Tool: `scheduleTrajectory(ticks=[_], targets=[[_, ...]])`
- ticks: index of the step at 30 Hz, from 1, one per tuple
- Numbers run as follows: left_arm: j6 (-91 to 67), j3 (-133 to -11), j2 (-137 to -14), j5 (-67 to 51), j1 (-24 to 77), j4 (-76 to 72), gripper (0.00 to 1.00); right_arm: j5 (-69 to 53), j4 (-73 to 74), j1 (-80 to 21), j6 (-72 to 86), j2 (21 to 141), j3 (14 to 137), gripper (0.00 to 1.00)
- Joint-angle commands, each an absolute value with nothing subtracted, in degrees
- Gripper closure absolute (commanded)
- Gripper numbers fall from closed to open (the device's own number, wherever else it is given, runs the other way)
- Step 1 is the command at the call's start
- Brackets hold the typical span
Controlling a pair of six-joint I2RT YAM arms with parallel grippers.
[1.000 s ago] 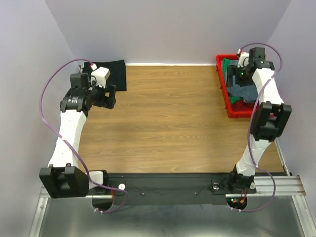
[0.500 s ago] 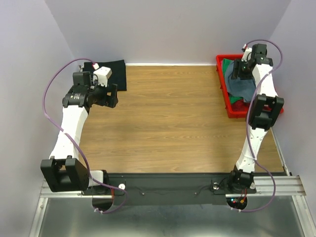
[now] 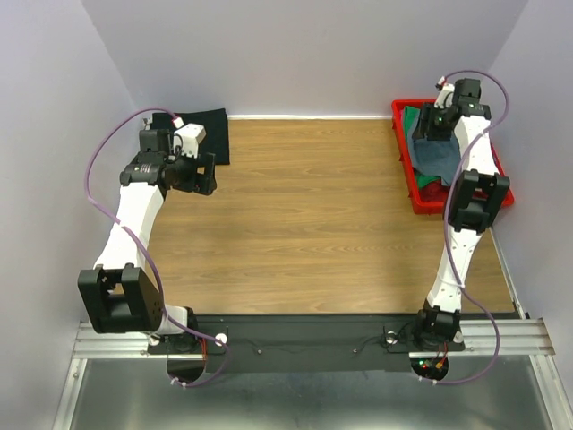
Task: Fold and stack the t-shirts
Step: Grab the tshirt from the pile
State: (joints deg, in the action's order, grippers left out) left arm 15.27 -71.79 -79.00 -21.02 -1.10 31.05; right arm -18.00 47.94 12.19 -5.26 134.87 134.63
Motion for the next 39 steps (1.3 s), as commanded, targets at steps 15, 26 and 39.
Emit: scheduleTrajectory(ticks=[15,26,39], targets=[[14.2,-71.5,-80.4,-20.3,-1.0,29.8,0.02,-20.8,44.5,10.2,-2.9,139.4,136.7,0.66],[14.7,-72.9,-78.9,-19.9,-0.9,31.1,0.02,-18.9,43.9,13.4,-6.7,126.3,132.5,0.99],[10.1,-81.0,-77.5,-25.6,-1.8,31.8,0.02,-33.5,39.8,15.6,-9.1,108.5,139.2,0.99]])
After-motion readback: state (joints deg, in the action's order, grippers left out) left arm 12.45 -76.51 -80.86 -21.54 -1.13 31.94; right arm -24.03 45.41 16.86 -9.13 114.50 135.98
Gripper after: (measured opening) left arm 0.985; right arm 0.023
